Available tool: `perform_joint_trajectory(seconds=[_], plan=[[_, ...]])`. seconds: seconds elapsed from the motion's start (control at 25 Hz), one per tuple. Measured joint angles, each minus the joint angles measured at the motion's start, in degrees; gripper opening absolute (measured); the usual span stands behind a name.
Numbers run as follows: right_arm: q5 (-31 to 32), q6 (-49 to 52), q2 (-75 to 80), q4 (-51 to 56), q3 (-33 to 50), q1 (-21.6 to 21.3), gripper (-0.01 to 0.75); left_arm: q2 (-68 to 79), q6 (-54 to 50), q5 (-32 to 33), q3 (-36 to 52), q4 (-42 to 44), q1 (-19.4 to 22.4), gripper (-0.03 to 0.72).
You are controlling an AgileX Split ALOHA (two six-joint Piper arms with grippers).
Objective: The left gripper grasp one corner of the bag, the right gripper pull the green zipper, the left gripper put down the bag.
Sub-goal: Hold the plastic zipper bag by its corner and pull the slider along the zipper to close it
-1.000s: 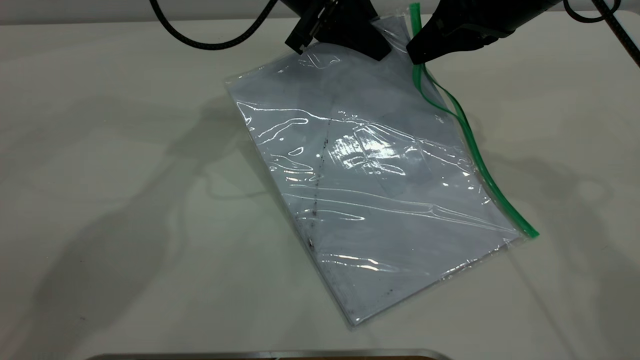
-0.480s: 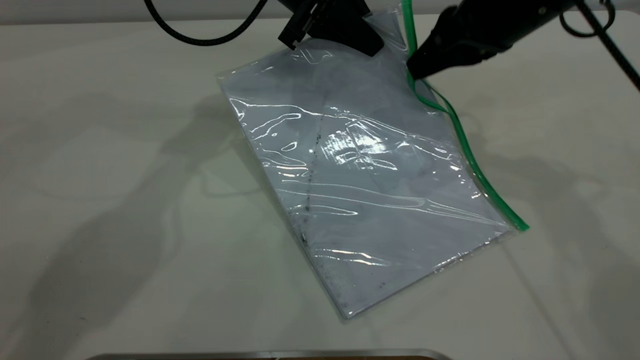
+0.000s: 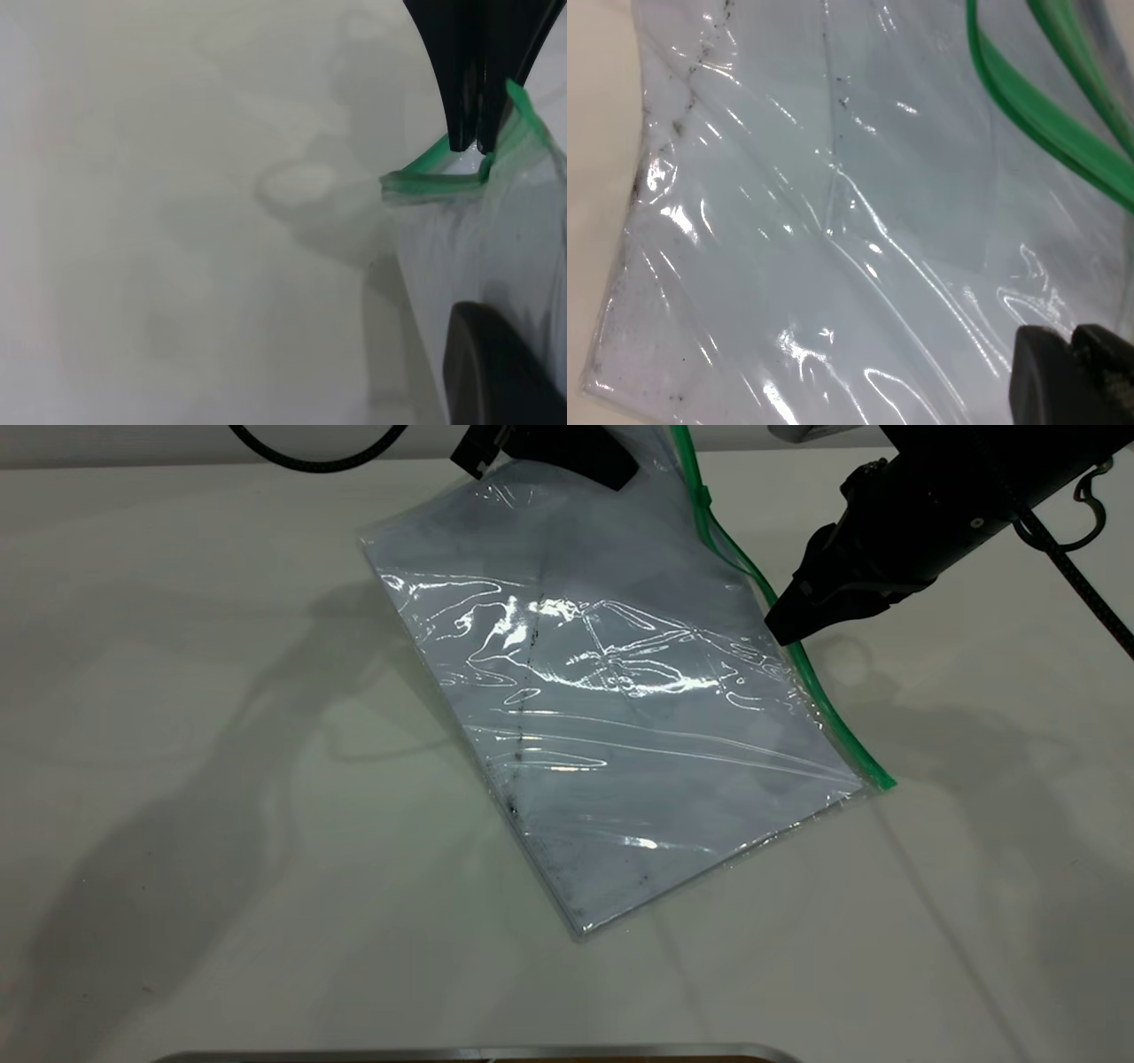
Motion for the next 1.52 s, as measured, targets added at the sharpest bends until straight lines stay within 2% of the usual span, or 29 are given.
perform_joint_trajectory(seconds=[0.12,0.2,0.28,0.52,0.64,1.08,1.52], plan=[[-0.15,1.11,0.0,0.06,0.0,-0.06,0.088,0.0,0.0,0.0,0.0,0.91,0.0,0.053],[-0.28,1.64,0.0,0.53,0.0,-0.06,0.127,0.0,-0.04,0.0,0.0,2.39,0.0,0.053],[-0.35,1.66,0.0,1.51,0.0,-0.06,0.198,0.0,-0.2,0.0,0.0,3.2,0.0,0.053],[-1.1,1.66,0.0,5.21,-2.28,-0.06,0.491,0.0,-0.54,0.0,0.0,3.5,0.0,0.053],[-0.11,1.43,0.0,7.77,-3.66,-0.06,0.558,0.0,-1.36,0.0,0.0,3.5,0.0,0.053],[3.14,-7.77,0.0,19.44,-4.16,-0.06,0.562,0.0,-4.37,0.0,0.0,3.6,0.0,0.053],[11.27,-9.31,0.0,20.4,-4.47,-0.06,0.561,0.0,-5.92,0.0,0.0,3.6,0.0,0.053]])
